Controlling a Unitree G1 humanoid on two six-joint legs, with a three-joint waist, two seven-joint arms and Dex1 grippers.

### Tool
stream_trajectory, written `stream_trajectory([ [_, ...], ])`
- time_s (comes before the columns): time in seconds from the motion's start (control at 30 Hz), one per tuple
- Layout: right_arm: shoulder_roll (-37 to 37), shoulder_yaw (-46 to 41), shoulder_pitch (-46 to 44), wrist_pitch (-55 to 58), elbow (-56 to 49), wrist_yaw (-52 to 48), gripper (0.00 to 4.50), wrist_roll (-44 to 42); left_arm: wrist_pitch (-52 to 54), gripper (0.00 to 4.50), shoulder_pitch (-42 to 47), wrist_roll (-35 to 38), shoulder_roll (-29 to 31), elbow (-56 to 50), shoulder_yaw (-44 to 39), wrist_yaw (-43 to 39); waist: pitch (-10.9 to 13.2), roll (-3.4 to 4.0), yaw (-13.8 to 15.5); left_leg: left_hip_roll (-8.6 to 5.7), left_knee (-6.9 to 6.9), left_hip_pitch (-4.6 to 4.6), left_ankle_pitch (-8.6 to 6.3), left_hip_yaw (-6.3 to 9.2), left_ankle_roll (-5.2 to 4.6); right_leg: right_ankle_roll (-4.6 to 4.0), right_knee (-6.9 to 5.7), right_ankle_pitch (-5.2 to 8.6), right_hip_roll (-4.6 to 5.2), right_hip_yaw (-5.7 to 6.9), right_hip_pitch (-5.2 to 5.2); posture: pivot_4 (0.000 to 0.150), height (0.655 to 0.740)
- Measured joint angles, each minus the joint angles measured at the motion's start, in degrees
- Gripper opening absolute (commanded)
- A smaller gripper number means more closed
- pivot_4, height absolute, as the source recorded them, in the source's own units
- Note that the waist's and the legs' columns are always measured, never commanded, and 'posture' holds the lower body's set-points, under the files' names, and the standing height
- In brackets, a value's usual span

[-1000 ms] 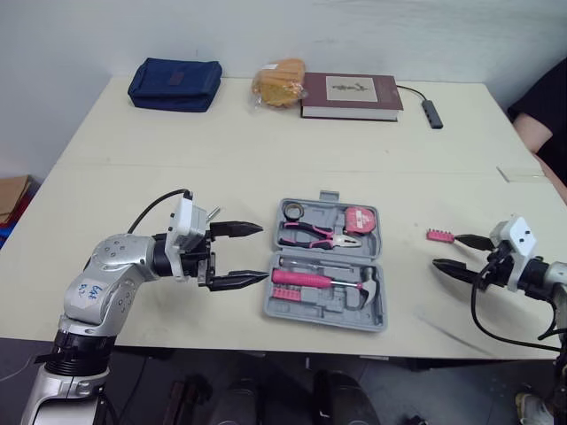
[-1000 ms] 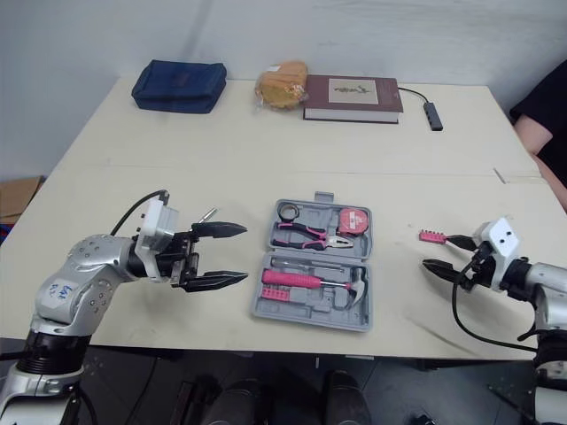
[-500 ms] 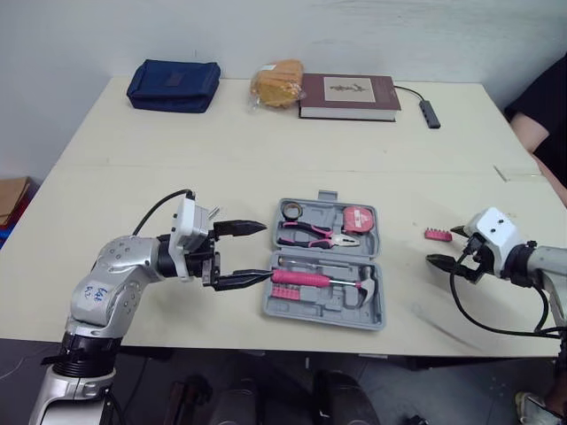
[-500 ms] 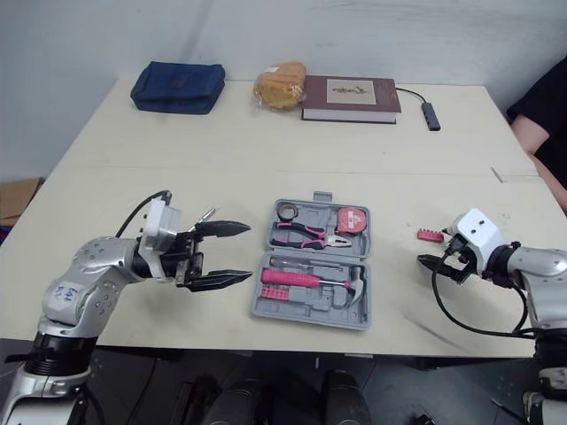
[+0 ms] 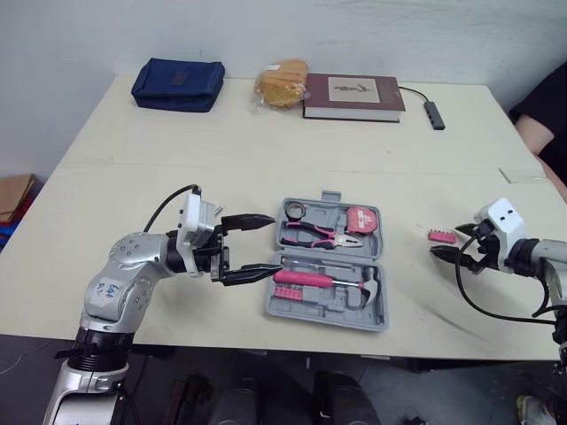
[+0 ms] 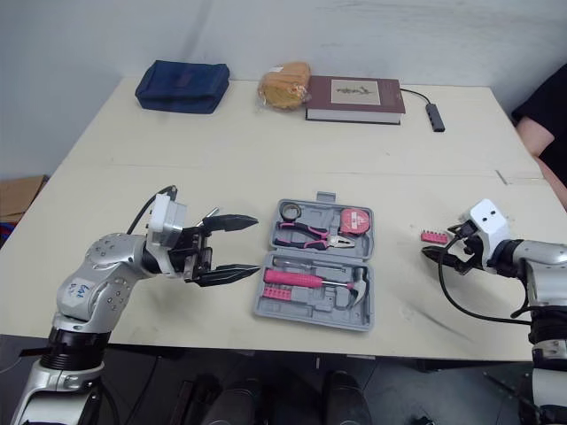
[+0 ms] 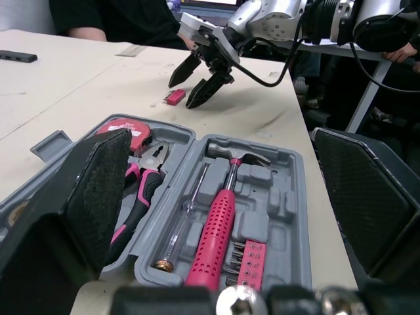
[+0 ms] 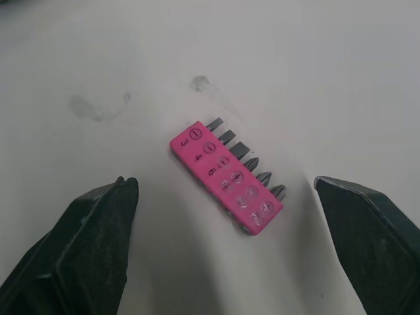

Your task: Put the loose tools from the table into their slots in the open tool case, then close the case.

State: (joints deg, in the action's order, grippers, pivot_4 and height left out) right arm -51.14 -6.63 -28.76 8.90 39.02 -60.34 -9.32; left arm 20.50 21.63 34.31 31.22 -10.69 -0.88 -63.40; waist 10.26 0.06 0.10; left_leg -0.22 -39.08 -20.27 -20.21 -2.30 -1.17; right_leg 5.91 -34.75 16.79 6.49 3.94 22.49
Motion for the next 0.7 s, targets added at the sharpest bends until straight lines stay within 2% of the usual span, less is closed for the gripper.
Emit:
stream_trajectory([
  [0.23, 2.41, -3.69, -2.0, -4.87, 10.85, -6.89, 4.5, -4.53, -0.07, 4.46, 2.04, -0.25, -0.99, 1.37, 1.52, -0.89, 0.01, -0.01, -0.23, 0.01, 0.0, 0.01, 0.0, 0.03, 0.0, 0.01, 0.01, -0.01, -0.04, 0.08, -0.03, 0.15, 0.74],
  [0.4, 2.39, -4.06, -2.88, -5.23, 13.0, -9.57, 4.5, -4.88, -0.44, 4.46, 3.32, -0.53, -0.98, 2.65, 1.54, -1.9, 0.01, -0.01, -0.35, 0.04, 0.0, 0.03, 0.0, 0.03, 0.02, 0.0, -0.01, -0.01, -0.06, 0.1, -0.03, 0.15, 0.74],
  [0.5, 2.55, -4.04, -2.63, -6.48, 12.99, -10.45, 3.58, -4.85, -0.49, 4.5, 3.31, -0.58, -1.03, 2.64, 1.54, -1.83, 0.01, -0.01, -0.32, 0.04, 0.0, 0.02, 0.0, 0.03, 0.02, 0.0, 0.0, -0.01, -0.05, 0.09, -0.03, 0.15, 0.74],
  [0.53, 2.64, -4.04, -2.39, -7.1, 12.99, -10.26, 3.13, -4.82, -0.49, 4.5, 3.28, -0.58, -1.07, 2.63, 1.54, -1.72, 0.01, -0.01, -0.32, 0.04, 0.0, 0.02, 0.0, 0.03, 0.02, 0.0, 0.0, -0.01, -0.05, 0.08, -0.03, 0.15, 0.74],
  [0.7, 3.67, -3.99, -1.57, -11.0, 12.74, -7.91, 3.13, -4.05, -0.48, 4.5, 2.87, -0.59, -1.09, 2.54, 1.57, -1.61, 0.01, -0.01, -0.4, 0.03, -0.02, 0.03, 0.0, 0.02, 0.02, 0.0, 0.01, -0.01, -0.05, 0.08, -0.03, 0.15, 0.74],
])
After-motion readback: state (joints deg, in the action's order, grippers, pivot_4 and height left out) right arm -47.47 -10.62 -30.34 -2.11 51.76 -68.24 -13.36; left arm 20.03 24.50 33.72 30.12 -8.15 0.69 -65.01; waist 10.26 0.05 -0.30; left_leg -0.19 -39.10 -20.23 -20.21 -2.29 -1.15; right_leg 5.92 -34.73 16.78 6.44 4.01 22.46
